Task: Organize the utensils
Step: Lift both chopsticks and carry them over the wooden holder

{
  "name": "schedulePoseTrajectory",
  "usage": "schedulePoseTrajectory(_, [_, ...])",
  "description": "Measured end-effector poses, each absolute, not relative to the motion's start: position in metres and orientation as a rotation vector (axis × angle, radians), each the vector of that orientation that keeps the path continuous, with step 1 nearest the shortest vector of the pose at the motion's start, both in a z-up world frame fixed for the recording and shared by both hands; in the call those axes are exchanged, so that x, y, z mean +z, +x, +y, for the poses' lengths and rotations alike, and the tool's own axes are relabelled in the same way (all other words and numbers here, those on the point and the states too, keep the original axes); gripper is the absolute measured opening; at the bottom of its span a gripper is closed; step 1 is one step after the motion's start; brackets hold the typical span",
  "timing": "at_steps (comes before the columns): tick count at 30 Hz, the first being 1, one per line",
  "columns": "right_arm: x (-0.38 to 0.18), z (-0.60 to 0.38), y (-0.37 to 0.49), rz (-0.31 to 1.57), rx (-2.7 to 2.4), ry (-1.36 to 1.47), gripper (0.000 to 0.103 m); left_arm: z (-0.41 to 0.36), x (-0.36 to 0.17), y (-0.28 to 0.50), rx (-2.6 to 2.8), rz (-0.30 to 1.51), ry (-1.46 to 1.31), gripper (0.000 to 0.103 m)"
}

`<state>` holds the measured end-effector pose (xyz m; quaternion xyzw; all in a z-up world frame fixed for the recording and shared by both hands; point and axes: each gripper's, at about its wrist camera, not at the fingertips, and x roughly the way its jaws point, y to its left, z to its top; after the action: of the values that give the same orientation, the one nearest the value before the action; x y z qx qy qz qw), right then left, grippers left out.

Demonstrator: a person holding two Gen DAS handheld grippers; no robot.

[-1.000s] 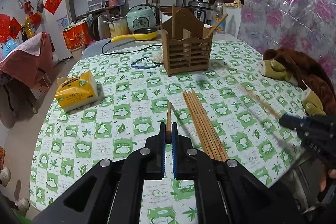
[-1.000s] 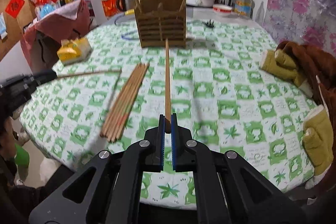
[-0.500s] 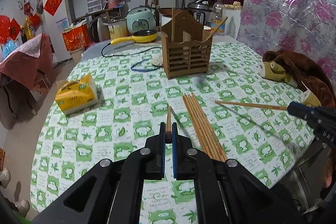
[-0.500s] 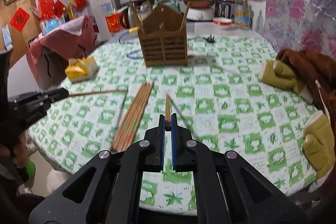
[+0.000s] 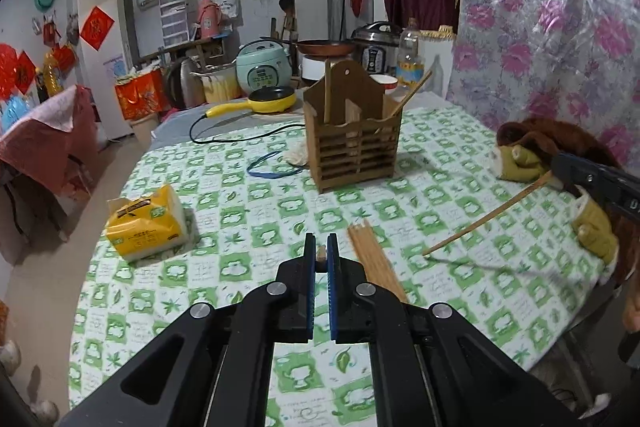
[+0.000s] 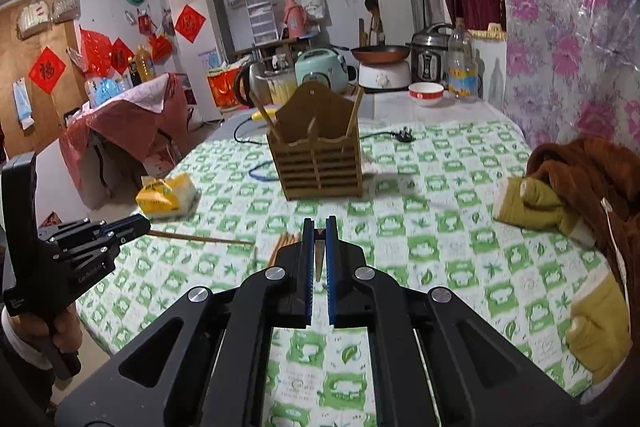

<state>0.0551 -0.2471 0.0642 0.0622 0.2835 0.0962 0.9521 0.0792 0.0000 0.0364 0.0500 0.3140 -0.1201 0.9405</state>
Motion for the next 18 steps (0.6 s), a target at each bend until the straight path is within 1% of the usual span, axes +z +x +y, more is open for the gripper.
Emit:
schedulePoseTrajectory(8, [0.09, -0.249, 0.079, 0.531, 0.214, 0.141, 0.006, 0.001, 0.06, 0.093, -0.276, 0.62, 0.086, 0.006])
schedulePoseTrajectory(13, [0.132, -0.25, 0.1, 0.431, 0.202, 0.124, 0.006, -0.002, 0.101, 0.108, -0.321, 0.564, 0.063, 0.006])
schedulePoseTrajectory(18, [0.16, -0.25, 0.128, 0.372, 0.179, 0.11, 0.006, -0.013, 0.139, 0.135, -0.329, 0.509, 0.061, 0.006])
